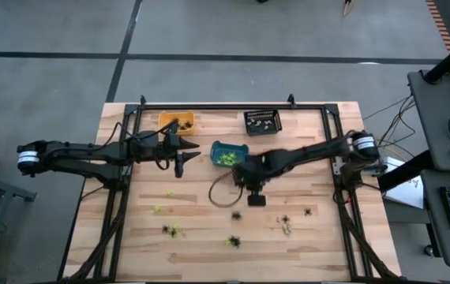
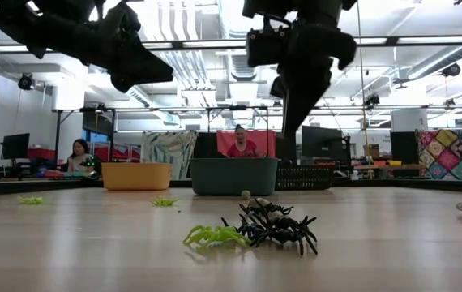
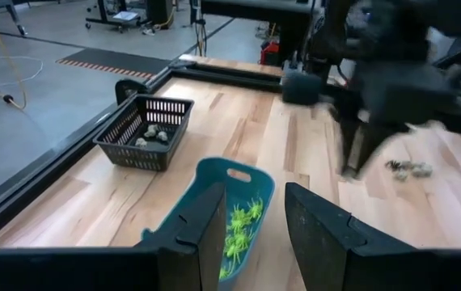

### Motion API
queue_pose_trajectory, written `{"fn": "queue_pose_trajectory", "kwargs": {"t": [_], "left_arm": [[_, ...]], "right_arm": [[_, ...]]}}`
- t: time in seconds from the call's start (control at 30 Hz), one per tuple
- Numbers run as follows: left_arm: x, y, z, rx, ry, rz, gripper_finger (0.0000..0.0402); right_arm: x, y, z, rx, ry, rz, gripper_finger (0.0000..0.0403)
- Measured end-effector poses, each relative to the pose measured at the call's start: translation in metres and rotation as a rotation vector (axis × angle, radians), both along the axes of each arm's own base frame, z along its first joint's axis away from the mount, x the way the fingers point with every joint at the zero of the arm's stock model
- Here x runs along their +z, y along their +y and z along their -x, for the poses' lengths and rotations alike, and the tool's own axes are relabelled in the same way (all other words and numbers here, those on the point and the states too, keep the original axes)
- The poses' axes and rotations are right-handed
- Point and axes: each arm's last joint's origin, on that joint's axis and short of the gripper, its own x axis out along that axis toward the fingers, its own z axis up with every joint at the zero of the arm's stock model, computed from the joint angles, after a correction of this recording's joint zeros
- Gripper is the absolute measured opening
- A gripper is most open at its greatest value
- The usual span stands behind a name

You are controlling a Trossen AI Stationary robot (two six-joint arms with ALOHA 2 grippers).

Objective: Sort Halloween decoration
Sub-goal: Put the white skull toy into the black bin

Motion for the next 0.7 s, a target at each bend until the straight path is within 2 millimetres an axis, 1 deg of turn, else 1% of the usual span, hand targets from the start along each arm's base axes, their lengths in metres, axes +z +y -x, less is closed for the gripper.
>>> {"fn": "queue_pose_trajectory", "kwargs": {"t": [0.1, 0.17, 0.27, 0.37, 0.47, 0.53, 0.63, 0.7], "left_arm": [[0.002, 0.000, -0.001, 0.002, -0.024, 0.005, 0.0111], [0.003, 0.000, -0.001, 0.002, -0.037, 0.003, 0.0111], [0.006, 0.000, -0.002, 0.002, -0.068, -0.003, 0.0111], [0.009, 0.000, -0.002, 0.002, -0.098, -0.007, 0.0111], [0.012, 0.000, -0.003, 0.004, -0.129, -0.005, 0.0111], [0.013, 0.000, -0.003, 0.005, -0.145, 0.002, 0.0111], [0.014, 0.000, -0.003, 0.008, -0.153, 0.019, 0.0111], [0.014, 0.001, -0.003, 0.011, -0.154, 0.032, 0.0111]], "right_arm": [[0.019, -0.029, 0.012, -0.065, -0.014, 0.038, 0.0013], [0.031, -0.055, 0.022, -0.135, -0.023, 0.076, 0.0013], [0.040, -0.100, 0.036, -0.266, -0.023, 0.108, 0.0013], [0.042, -0.149, 0.053, -0.402, -0.021, 0.119, 0.0013], [0.035, -0.195, 0.068, -0.491, -0.023, 0.139, 0.0013], [0.024, -0.223, 0.078, -0.527, -0.022, 0.114, 0.0013], [0.007, -0.255, 0.084, -0.545, -0.067, 0.048, 0.0013], [-0.003, -0.271, 0.088, -0.578, -0.084, 0.046, 0.0013]]}}
